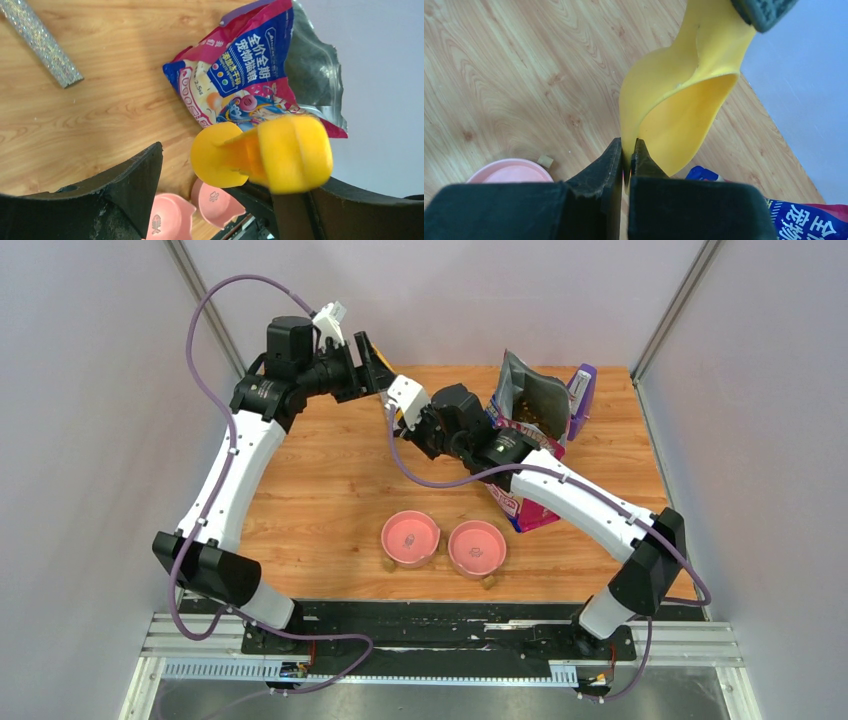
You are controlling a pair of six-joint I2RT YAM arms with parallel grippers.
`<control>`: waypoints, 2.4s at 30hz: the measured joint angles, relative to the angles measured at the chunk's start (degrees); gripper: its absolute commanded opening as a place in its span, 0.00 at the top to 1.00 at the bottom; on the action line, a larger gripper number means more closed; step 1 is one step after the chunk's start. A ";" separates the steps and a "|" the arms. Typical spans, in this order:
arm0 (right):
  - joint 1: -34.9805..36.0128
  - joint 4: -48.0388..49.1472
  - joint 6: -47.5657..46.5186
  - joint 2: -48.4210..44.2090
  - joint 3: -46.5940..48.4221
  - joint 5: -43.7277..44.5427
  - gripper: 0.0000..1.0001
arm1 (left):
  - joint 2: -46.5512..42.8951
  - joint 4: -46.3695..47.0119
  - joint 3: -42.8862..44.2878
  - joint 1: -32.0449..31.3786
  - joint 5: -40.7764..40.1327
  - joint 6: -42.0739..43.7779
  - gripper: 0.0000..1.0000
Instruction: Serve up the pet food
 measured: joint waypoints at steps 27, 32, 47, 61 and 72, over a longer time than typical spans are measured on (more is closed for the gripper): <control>1.07 -5.33 -6.21 2.08 0.00 -2.25 1.00 | 4.44 -14.29 7.28 0.00 2.95 0.68 0.48; 1.09 -5.64 -6.75 2.27 0.00 -2.34 1.00 | 4.63 -16.46 7.48 0.02 3.30 2.14 0.55; 1.07 -6.49 -7.85 2.27 0.00 -2.97 1.00 | 5.81 -18.27 8.15 0.00 4.11 2.75 0.43; 1.07 -6.45 -6.84 2.16 0.00 -2.08 0.34 | 6.05 -17.68 8.07 0.09 4.79 0.79 1.00; -7.04 -6.60 2.25 -7.08 -0.15 -5.68 0.12 | 1.75 -8.13 0.96 3.61 0.66 2.36 1.00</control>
